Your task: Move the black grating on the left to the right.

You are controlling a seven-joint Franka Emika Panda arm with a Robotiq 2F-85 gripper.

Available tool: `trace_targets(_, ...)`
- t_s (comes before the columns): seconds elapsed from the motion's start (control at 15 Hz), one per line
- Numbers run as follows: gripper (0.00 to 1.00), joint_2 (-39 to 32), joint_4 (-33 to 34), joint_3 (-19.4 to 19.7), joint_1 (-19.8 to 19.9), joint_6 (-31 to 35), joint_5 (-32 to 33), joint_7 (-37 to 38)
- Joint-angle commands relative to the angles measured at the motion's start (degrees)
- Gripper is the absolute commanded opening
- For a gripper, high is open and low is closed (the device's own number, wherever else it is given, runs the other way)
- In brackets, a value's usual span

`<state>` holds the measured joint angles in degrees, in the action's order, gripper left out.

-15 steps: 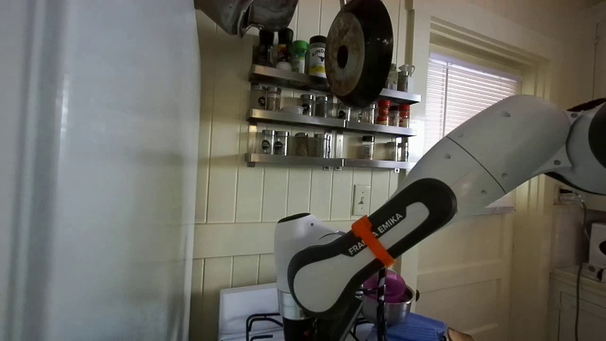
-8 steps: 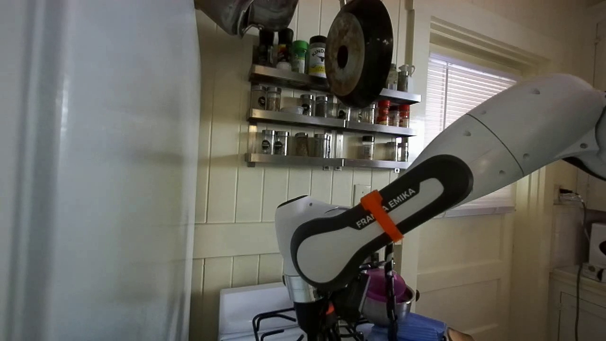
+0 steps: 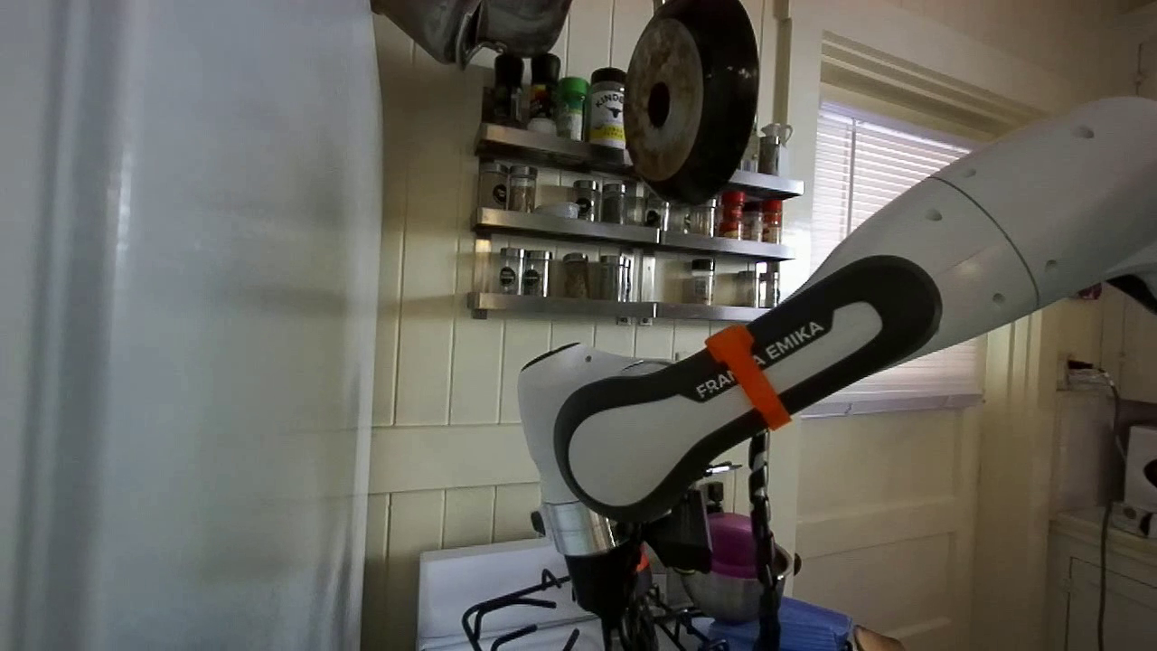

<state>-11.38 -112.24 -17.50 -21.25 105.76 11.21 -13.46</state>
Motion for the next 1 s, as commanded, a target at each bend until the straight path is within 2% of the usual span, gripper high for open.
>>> trace_targets(0.0, 0.00, 0.0, 0.2, -0.7, 0.5, -0.2, 0.2, -0.4)
trace_targets(0.33, 0.00, 0.0, 0.1, -0.7, 0.6, -0.2, 0.4, -1.1)
trace_targets(0.53, 0.00, 1.8, -3.7, -0.6, 0.2, 2.3, 2.2, 1.1)
trace_targets(0.93, 0.00, 5.6, -7.0, -1.6, -1.1, -0.2, 6.8, 6.1)
